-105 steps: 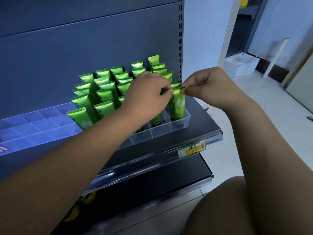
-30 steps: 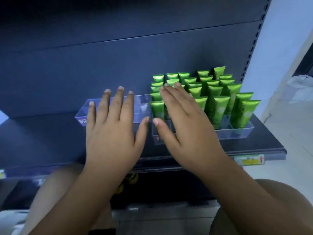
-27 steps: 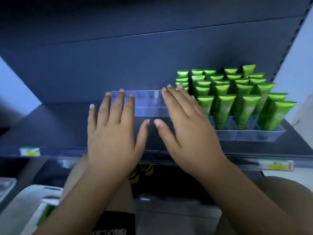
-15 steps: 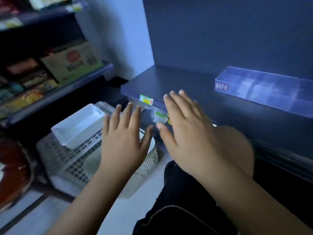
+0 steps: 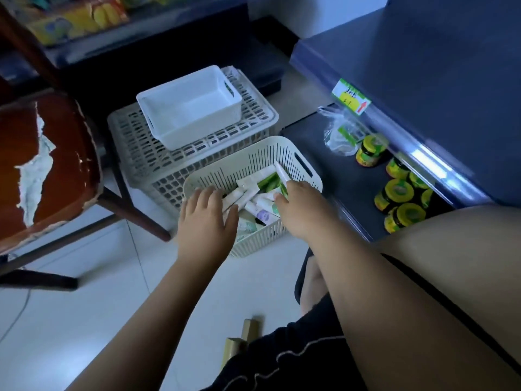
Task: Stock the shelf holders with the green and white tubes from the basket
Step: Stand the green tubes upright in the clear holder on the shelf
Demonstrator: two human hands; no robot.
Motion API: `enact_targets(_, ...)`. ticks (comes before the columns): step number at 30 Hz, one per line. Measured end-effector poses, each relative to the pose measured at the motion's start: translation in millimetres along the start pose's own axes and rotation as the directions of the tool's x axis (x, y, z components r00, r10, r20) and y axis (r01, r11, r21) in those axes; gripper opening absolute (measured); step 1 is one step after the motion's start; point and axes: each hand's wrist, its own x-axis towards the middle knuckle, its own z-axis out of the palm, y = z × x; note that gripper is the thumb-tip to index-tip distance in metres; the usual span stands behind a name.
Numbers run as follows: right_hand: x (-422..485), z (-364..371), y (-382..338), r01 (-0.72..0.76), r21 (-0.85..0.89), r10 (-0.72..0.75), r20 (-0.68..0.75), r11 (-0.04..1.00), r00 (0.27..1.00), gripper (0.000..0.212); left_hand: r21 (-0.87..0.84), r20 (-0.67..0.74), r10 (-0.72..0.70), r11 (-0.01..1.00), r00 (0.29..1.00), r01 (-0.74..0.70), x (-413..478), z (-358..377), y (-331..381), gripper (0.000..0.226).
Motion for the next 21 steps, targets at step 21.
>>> enact_targets(21, 237, 126, 67, -0.615, 0.212, 0.515, 0.381, 0.76, 0.768, 0.036, -0.001, 0.405, -0.113, 0.992, 0.907, 0.125, 181, 261, 47, 0.043)
